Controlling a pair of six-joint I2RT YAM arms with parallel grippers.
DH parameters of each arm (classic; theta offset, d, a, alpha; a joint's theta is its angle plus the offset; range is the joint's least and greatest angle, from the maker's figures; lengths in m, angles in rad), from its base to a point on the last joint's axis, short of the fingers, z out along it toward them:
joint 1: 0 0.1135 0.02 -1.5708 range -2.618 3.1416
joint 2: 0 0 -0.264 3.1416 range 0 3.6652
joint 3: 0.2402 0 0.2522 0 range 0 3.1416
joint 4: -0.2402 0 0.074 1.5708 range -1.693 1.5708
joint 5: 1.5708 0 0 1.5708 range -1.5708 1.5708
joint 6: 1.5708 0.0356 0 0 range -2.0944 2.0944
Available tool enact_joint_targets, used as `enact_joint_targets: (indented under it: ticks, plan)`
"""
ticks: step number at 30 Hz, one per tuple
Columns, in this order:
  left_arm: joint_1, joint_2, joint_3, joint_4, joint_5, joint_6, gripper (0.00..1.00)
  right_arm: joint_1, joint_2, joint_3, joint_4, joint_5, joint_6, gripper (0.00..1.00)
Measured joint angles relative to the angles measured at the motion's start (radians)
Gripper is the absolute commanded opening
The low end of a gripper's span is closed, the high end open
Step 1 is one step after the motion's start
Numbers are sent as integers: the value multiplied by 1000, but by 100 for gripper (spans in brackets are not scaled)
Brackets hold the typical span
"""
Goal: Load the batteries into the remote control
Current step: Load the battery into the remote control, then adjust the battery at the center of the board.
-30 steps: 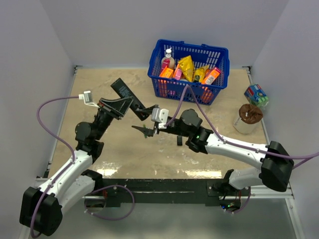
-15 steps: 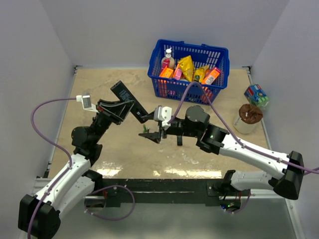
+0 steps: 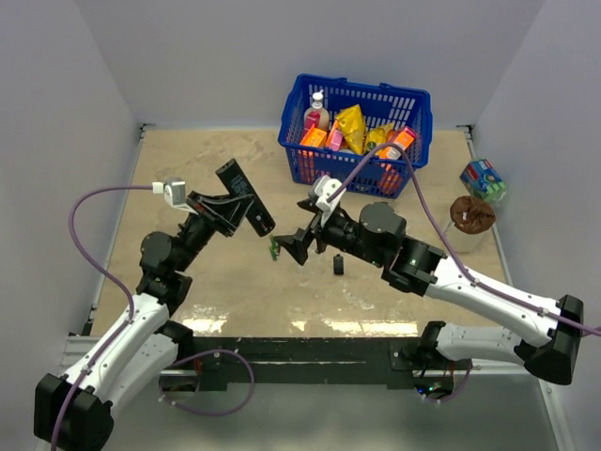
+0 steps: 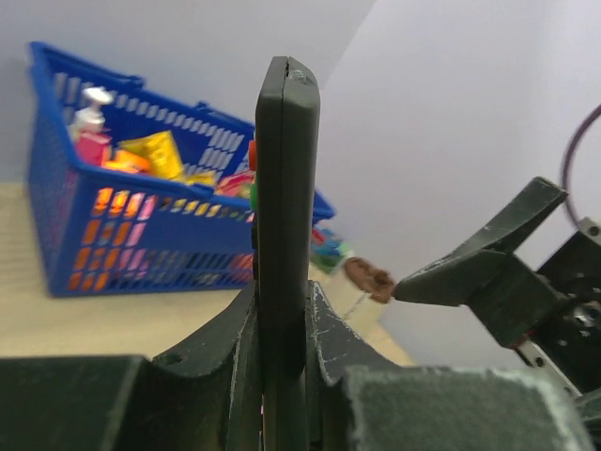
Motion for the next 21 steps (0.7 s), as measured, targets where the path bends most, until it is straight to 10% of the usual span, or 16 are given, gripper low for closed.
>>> enact_joint_targets:
  ticks: [7,21]
  plan:
    - [6,-56,0,-270,-175,170,0,-10,90,-17,-114,199,178,96]
    - [25,-151,-39,-479,-423,450,0,-20,627,151,-354,340,508,58]
